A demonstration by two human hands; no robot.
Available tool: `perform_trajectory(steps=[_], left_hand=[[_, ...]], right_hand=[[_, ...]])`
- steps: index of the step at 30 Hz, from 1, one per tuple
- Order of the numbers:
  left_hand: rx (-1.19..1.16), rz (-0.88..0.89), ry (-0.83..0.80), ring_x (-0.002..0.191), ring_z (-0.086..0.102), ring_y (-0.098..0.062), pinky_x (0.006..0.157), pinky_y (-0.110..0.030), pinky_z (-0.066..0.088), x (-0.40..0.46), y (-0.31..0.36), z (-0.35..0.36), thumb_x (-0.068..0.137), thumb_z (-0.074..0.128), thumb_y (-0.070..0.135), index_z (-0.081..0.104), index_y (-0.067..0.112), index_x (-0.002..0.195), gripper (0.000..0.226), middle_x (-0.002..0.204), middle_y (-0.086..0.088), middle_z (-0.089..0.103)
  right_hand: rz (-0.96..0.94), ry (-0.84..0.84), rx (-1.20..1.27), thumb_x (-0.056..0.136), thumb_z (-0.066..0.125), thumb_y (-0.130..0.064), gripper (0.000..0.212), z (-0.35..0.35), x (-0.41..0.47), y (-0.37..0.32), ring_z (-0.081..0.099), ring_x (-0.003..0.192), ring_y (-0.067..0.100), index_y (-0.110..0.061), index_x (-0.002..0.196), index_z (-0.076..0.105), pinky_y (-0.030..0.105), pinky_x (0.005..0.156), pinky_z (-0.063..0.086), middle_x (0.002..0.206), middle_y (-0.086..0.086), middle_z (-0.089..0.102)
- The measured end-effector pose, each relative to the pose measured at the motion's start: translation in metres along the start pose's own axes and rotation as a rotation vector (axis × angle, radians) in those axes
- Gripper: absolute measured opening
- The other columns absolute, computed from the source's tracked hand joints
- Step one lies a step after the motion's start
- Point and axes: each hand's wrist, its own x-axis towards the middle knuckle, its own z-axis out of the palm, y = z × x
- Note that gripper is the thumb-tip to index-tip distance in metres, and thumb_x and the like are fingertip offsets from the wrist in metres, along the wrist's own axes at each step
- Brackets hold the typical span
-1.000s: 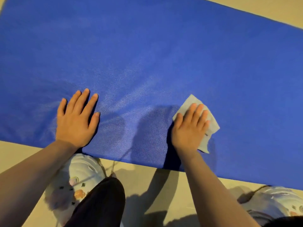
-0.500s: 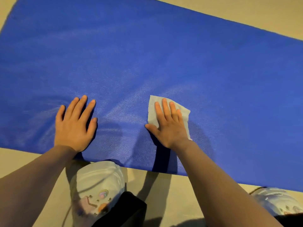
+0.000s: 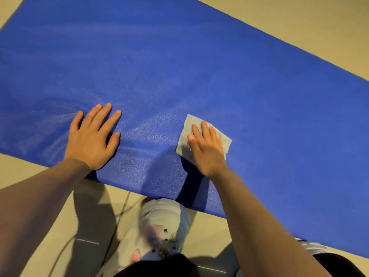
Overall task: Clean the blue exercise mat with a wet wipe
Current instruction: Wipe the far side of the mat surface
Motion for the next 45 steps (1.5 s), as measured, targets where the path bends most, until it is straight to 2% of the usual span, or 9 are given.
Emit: perform_trajectory(steps=[4,10,15,19,23,29,35,41,45], left_hand=[[-0.003,0.002,0.009,0.142,0.035,-0.035,0.114,-0.055,0.02,-0.001,0.003,-0.002,0.097,0.03,0.043,0.05,0.012,0.145,0.059,0.153,-0.014,0.042],[0.015,0.003,0.002,0.142,0.033,-0.035,0.114,-0.055,0.018,-0.002,0.001,-0.001,0.098,0.03,0.042,0.047,0.012,0.146,0.059,0.153,-0.015,0.041],[-0.075,-0.048,0.085,0.132,0.041,-0.041,0.106,-0.065,0.026,0.037,0.016,-0.009,0.098,0.037,0.04,0.054,0.008,0.137,0.053,0.139,-0.018,0.049],[-0.135,-0.211,0.106,0.15,0.016,-0.033,0.116,-0.061,0.002,0.123,0.047,0.002,0.1,0.032,0.043,0.04,0.016,0.15,0.057,0.158,-0.013,0.03],[-0.064,-0.259,0.091,0.149,0.017,-0.031,0.118,-0.061,0.007,0.166,0.069,0.025,0.098,0.025,0.044,0.038,0.017,0.15,0.06,0.158,-0.012,0.029],[-0.041,-0.301,0.112,0.149,0.017,-0.029,0.118,-0.054,0.007,0.167,0.072,0.029,0.096,0.027,0.044,0.04,0.02,0.149,0.06,0.158,-0.011,0.03],[-0.04,-0.331,0.119,0.15,0.016,-0.026,0.12,-0.051,0.005,0.168,0.074,0.026,0.093,0.024,0.049,0.041,0.021,0.149,0.065,0.158,-0.009,0.031],[-0.034,-0.334,0.124,0.15,0.015,-0.025,0.12,-0.05,0.004,0.169,0.076,0.026,0.093,0.027,0.047,0.041,0.022,0.149,0.063,0.159,-0.008,0.029],[-0.046,-0.333,0.137,0.149,0.017,-0.026,0.12,-0.05,0.005,0.168,0.078,0.025,0.093,0.029,0.046,0.042,0.021,0.148,0.062,0.158,-0.009,0.031]], right_hand=[[-0.036,0.16,-0.085,0.089,0.003,-0.061,0.077,0.014,-0.013,0.008,-0.002,0.152,0.024,-0.026,0.156,0.016,0.04,0.12,-0.004,0.165,0.002,0.003],[-0.057,0.318,-0.17,0.098,0.023,-0.056,0.065,0.014,-0.004,0.04,0.012,0.151,0.026,-0.022,0.154,0.03,0.041,0.121,0.004,0.163,0.005,0.019],[-0.039,0.361,-0.185,0.098,0.023,-0.056,0.065,-0.001,0.018,0.053,0.013,0.15,0.028,-0.023,0.154,0.029,0.043,0.12,0.004,0.162,0.005,0.02],[-0.034,0.37,-0.18,0.098,0.021,-0.056,0.066,-0.016,0.038,0.064,0.009,0.151,0.025,-0.023,0.155,0.024,0.037,0.12,-0.004,0.163,0.003,0.016],[-0.024,0.433,-0.184,0.098,0.024,-0.055,0.066,-0.04,0.064,0.085,0.011,0.15,0.026,-0.02,0.155,0.026,0.029,0.118,-0.009,0.163,0.005,0.019],[0.079,0.554,-0.26,0.097,0.032,-0.051,0.068,-0.102,0.124,0.137,0.021,0.146,0.038,-0.008,0.15,0.034,0.053,0.117,0.013,0.16,0.016,0.024],[0.017,0.675,-0.325,0.099,0.041,-0.041,0.06,-0.095,0.13,0.128,0.02,0.148,0.034,-0.013,0.152,0.033,0.055,0.118,0.009,0.16,0.012,0.024],[-0.207,0.57,-0.231,0.1,0.035,-0.033,0.052,-0.057,0.095,0.094,0.024,0.146,0.031,-0.014,0.149,0.041,0.044,0.12,0.007,0.158,0.01,0.03],[-0.226,0.459,-0.188,0.103,0.03,-0.037,0.054,-0.043,0.077,0.086,0.025,0.147,0.025,-0.014,0.151,0.037,0.04,0.122,0.01,0.159,0.004,0.03]])
